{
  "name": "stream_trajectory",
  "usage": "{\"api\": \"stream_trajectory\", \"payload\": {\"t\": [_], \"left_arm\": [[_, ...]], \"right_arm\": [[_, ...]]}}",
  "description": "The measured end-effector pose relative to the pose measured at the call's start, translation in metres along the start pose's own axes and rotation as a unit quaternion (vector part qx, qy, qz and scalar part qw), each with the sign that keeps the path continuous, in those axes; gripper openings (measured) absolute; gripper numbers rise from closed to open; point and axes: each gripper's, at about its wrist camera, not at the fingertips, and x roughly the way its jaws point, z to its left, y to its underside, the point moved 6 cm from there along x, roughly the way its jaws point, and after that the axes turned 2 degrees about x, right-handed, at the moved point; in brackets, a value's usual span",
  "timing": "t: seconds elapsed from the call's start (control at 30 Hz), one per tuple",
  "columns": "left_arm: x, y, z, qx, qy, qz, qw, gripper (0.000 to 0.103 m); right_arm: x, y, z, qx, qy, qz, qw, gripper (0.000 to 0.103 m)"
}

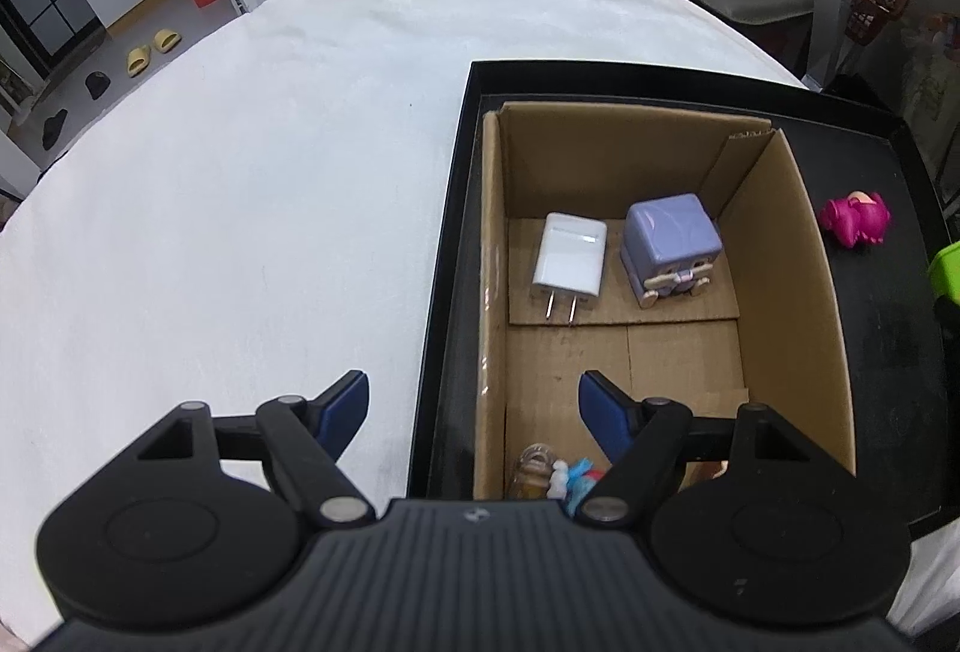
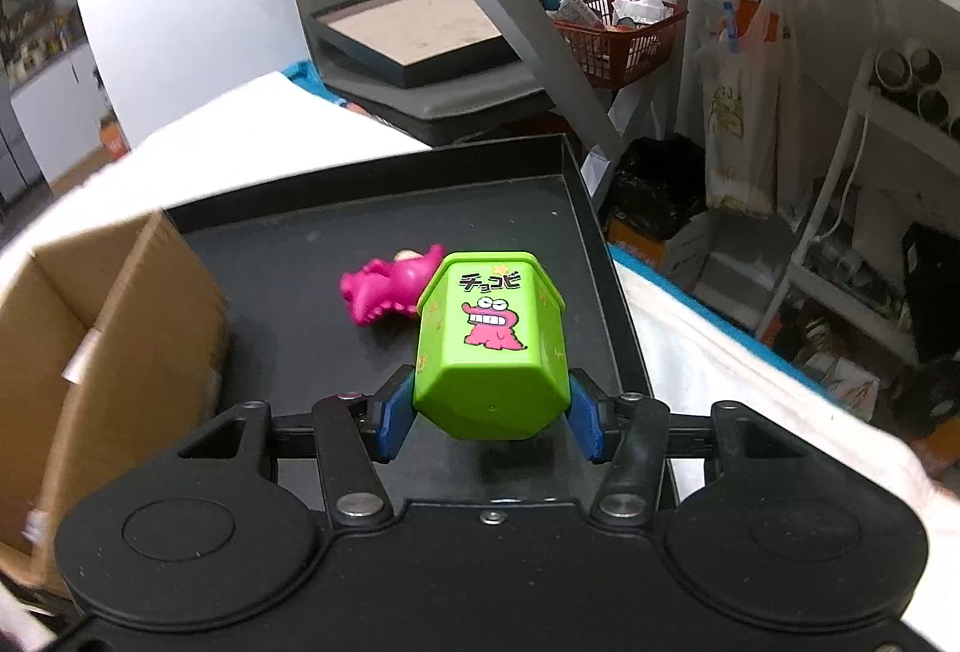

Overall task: Organize rigid objects
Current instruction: 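Carry the green box toward the cardboard box while the left gripper grasps the box wall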

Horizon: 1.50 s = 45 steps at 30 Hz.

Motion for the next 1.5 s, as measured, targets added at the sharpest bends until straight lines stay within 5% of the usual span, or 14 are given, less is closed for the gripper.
{"api": "stream_trajectory", "payload": {"t": [0.5, 1.27, 1.37, 1.5], "left_arm": [[0.006, 0.018, 0.018, -0.001, 0.032, -0.008, 0.9994, 0.076], [0.010, 0.026, 0.020, -0.006, 0.083, -0.051, 0.9952, 0.072], [0.013, 0.026, 0.023, -0.014, 0.097, -0.045, 0.9942, 0.065], [0.020, 0.027, 0.027, -0.034, 0.123, -0.037, 0.9911, 0.039]], "right_arm": [[-0.041, -0.011, 0.017, 0.007, 0.003, -0.015, 1.000, 0.051], [-0.073, -0.027, 0.095, -0.069, -0.001, -0.035, 0.997, 0.051], [-0.073, -0.028, 0.108, -0.080, -0.003, -0.034, 0.996, 0.051], [-0.072, -0.029, 0.127, -0.096, -0.010, -0.034, 0.995, 0.051]]}}
